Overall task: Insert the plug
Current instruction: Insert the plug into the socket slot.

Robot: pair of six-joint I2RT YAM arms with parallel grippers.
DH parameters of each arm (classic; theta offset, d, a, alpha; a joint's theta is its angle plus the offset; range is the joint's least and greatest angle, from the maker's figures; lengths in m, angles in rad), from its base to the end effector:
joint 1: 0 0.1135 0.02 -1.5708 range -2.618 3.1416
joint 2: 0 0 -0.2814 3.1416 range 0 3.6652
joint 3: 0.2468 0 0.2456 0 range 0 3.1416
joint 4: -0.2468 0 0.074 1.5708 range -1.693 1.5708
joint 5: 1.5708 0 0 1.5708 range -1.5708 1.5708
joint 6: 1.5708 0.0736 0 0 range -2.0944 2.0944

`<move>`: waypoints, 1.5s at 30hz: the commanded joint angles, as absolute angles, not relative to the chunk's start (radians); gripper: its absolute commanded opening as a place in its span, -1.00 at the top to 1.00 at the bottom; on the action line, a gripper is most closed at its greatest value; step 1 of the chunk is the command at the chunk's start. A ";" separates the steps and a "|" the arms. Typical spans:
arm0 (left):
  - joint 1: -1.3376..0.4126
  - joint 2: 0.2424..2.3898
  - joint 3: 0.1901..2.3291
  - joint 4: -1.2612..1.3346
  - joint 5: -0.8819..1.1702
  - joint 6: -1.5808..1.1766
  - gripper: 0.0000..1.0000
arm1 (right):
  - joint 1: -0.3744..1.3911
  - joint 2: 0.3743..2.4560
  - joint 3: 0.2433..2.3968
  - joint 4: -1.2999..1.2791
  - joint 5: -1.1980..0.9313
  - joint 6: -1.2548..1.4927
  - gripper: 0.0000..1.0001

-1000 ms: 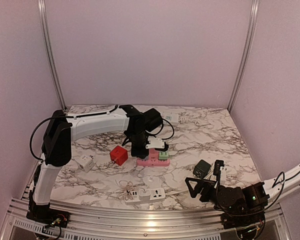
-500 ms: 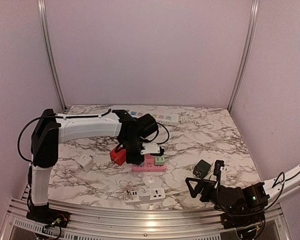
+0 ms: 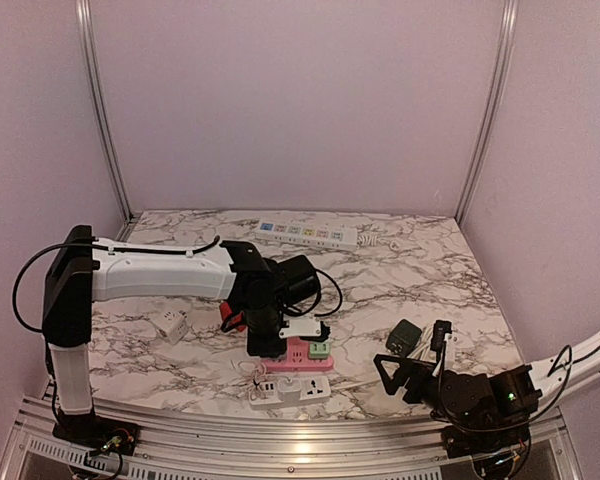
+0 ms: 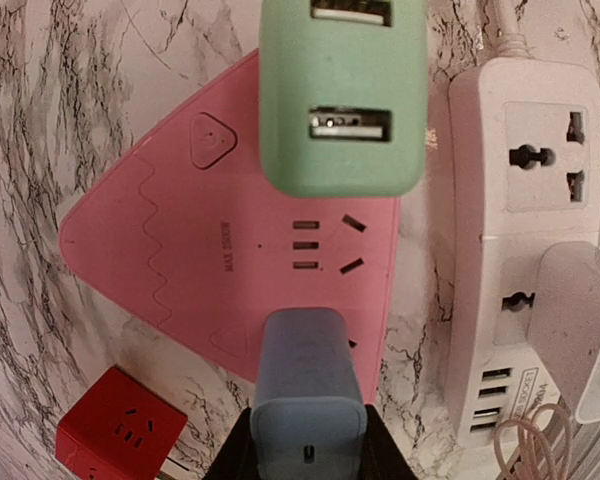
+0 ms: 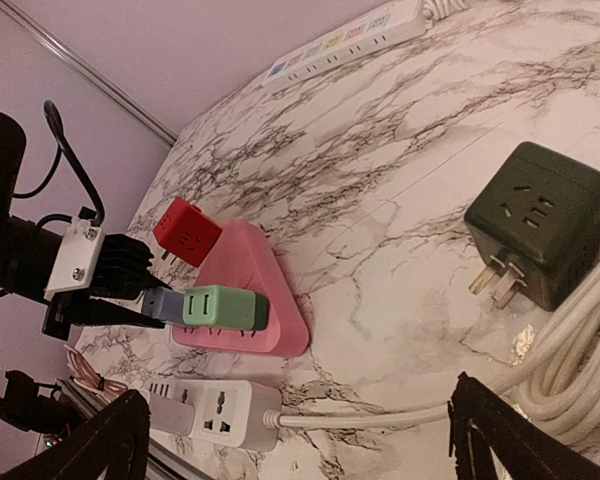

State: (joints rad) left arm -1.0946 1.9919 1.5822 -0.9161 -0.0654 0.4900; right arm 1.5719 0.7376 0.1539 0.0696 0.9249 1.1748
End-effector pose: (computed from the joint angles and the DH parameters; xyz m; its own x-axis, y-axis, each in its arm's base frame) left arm 0.1937 -0.3650 0.1874 0.0216 0.9827 -0.1842 0.9854 0.0102 0.1701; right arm 0.0586 0.1466 0.1634 -0.5558 0.4512 -0.6982 -0.2330 0.7216 0.6519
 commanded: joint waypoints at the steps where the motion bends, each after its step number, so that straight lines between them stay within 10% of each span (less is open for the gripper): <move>1: -1.125 2.057 1.505 -1.035 0.042 0.456 0.67 | 1.578 0.724 0.146 0.077 0.920 1.179 -0.97; 16: -1.124 2.027 1.564 -1.008 -0.074 0.487 0.18 | 1.578 0.734 0.144 0.089 0.917 1.171 -0.97; 45: -1.142 1.990 1.826 -0.983 -0.097 0.569 -0.07 | 1.578 0.744 0.145 0.103 0.922 1.156 -0.97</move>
State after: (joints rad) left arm -1.1233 1.9198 1.7725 -0.9730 -0.1478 0.5476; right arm 1.5719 0.7414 0.1459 0.0830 0.9211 1.1694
